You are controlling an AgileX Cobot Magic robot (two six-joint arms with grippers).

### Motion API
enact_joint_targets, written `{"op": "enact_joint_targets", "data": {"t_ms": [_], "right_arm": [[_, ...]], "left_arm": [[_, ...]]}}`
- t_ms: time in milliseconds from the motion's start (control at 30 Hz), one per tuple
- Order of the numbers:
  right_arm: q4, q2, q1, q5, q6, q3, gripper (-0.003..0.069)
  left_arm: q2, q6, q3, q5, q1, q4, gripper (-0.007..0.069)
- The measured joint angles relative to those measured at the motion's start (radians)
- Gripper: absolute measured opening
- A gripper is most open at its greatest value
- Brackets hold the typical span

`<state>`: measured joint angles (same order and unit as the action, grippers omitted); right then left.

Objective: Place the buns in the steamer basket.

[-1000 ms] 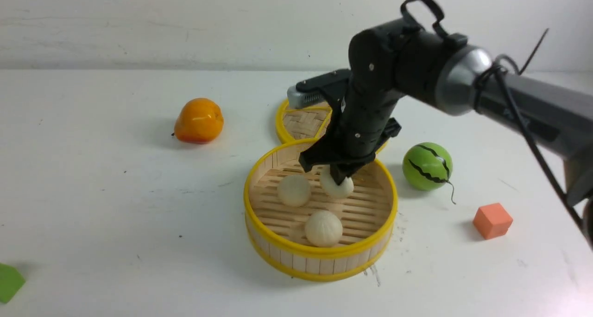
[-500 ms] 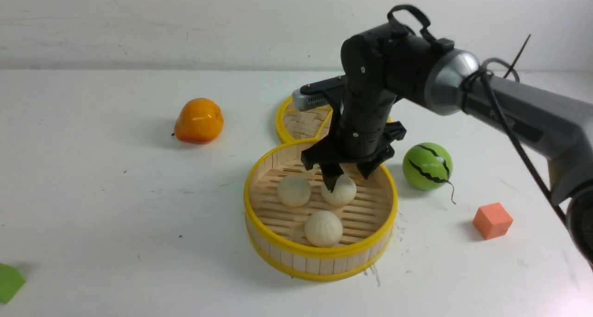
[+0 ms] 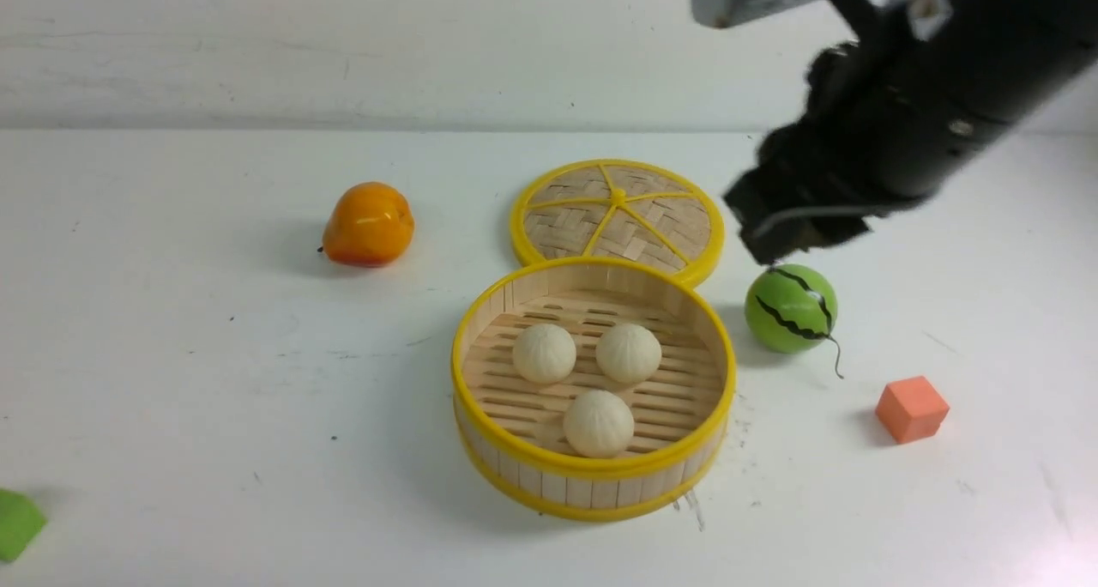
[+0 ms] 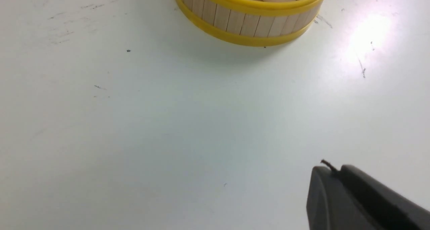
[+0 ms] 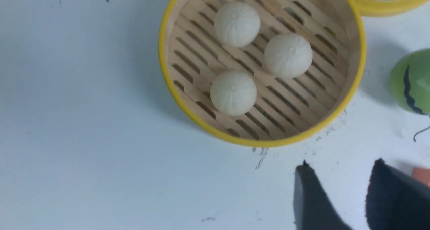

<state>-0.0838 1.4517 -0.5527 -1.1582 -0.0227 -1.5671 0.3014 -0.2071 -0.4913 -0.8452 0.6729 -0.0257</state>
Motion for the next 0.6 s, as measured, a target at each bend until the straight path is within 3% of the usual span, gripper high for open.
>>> {"op": "enact_joint_targets", "data": {"t_ms": [33, 100, 167, 400, 600], "right_arm": [[-0.008, -0.089, 0.000, 0.067, 0.000, 0.105, 0.0112], [-0.017, -0.211, 0.000, 0.171, 0.000, 0.252, 0.0022], [-0.023, -0.313, 0.000, 0.268, 0.000, 0.392, -0.0014], [-0.050, -0.627, 0.000, 0.587, 0.000, 0.768, -0.0020], [-0.063, -0.738, 0.000, 0.683, 0.000, 0.887, -0.0020]], "left_arm": [[0.000, 0.000, 0.000, -0.001, 0.000, 0.000, 0.0030], [0.000, 0.000, 0.000, -0.001, 0.000, 0.000, 0.0034], [0.000, 0.000, 0.000, -0.001, 0.000, 0.000, 0.0037], [0.000, 0.000, 0.000, -0.002, 0.000, 0.000, 0.0041], [0.000, 0.000, 0.000, -0.002, 0.000, 0.000, 0.0052]]}}
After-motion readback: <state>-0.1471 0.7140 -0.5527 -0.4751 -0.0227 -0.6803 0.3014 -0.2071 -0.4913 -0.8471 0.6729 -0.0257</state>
